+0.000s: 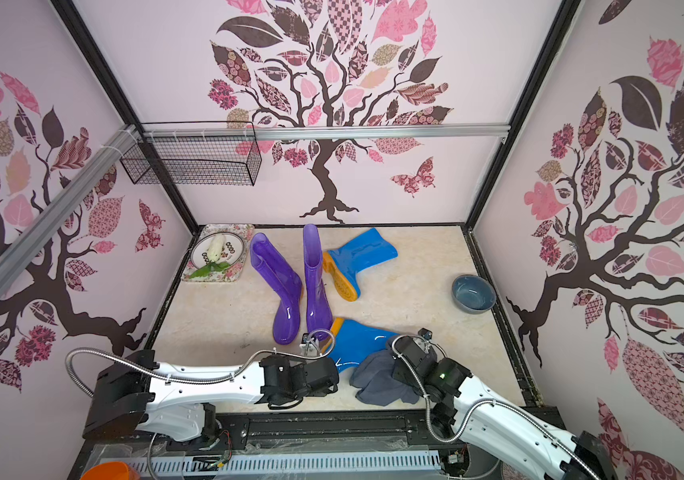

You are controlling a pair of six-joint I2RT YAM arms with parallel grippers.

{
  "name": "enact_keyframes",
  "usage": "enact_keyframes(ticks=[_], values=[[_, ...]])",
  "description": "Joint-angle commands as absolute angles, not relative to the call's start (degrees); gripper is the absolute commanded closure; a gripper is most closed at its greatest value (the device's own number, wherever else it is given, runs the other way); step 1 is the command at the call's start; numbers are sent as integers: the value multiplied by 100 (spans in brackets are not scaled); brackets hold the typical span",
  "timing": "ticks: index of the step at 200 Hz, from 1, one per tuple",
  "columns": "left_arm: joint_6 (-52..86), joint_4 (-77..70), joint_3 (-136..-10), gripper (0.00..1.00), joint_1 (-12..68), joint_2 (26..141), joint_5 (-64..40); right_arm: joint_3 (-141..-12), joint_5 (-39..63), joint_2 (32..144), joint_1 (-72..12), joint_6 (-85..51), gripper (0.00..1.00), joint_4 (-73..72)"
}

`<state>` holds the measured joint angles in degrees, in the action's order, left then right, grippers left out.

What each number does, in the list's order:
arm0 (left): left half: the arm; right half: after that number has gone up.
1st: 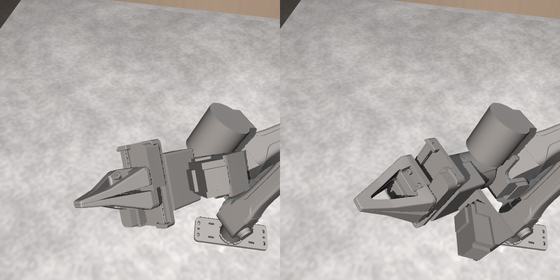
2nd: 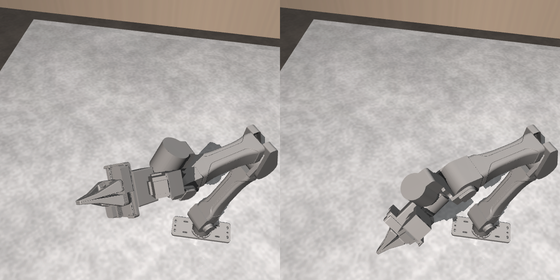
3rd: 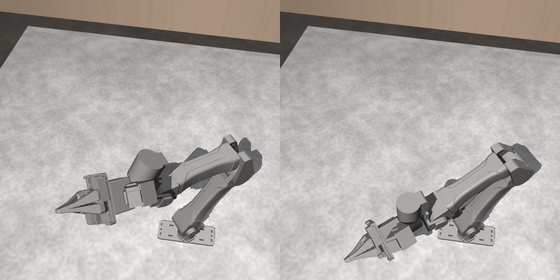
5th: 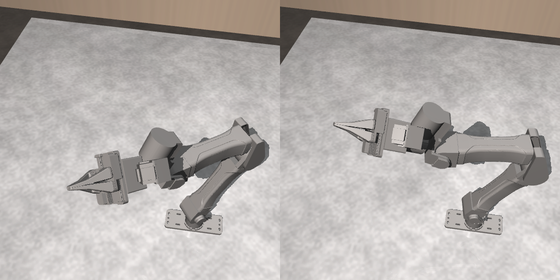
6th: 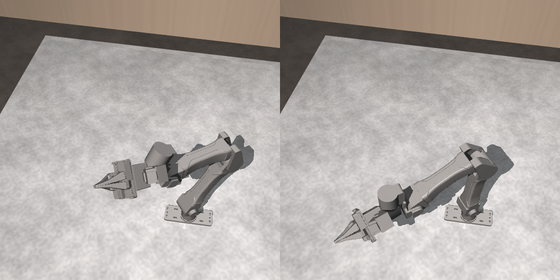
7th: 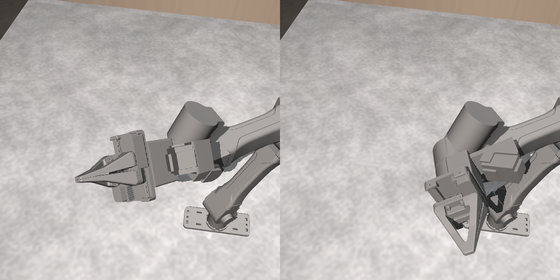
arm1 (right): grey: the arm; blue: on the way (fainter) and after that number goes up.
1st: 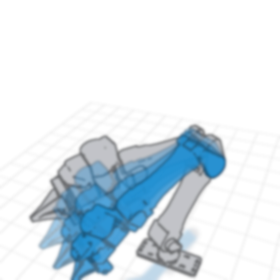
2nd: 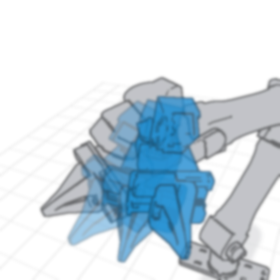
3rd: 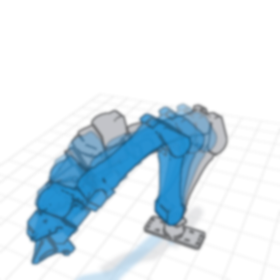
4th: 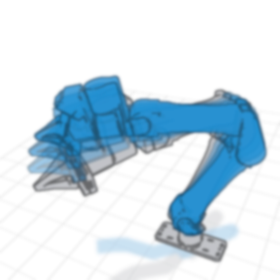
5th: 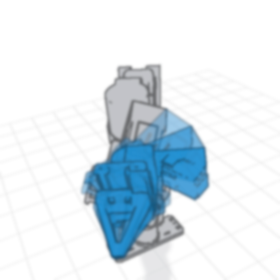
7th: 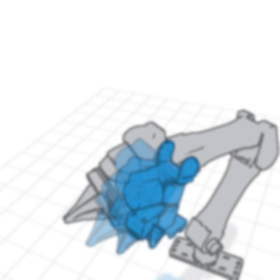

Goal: Wipe the rubber boots with a cloth
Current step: Wipe the dirt off the rubber boot.

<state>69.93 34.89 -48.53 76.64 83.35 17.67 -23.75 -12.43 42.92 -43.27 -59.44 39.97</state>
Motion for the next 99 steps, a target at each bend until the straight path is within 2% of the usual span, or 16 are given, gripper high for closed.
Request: enact_keyframes(ticks=[1,11,34,57,76,99], values=[[6996,3245,-4694,100,7662,8502,1594,-3170,-702,4883,-4208,-5043,100,2776],[6992,3221,-4664,100,7672,8543,1595,-3605,-261,5494,-4153,-4663,100,2273],[6974,3244,-4676,100,7686,8612,1615,-4693,238,7132,-3988,-4262,100,2089],[6994,3337,-4693,100,7708,8570,1689,-4823,1307,8084,-3199,-4456,100,1769],[7005,3408,-4683,100,7735,8479,1722,-4407,1366,8177,-2564,-4641,100,1801],[7026,3410,-4653,100,7758,8428,1737,-3947,197,7352,-2382,-4793,100,2463]])
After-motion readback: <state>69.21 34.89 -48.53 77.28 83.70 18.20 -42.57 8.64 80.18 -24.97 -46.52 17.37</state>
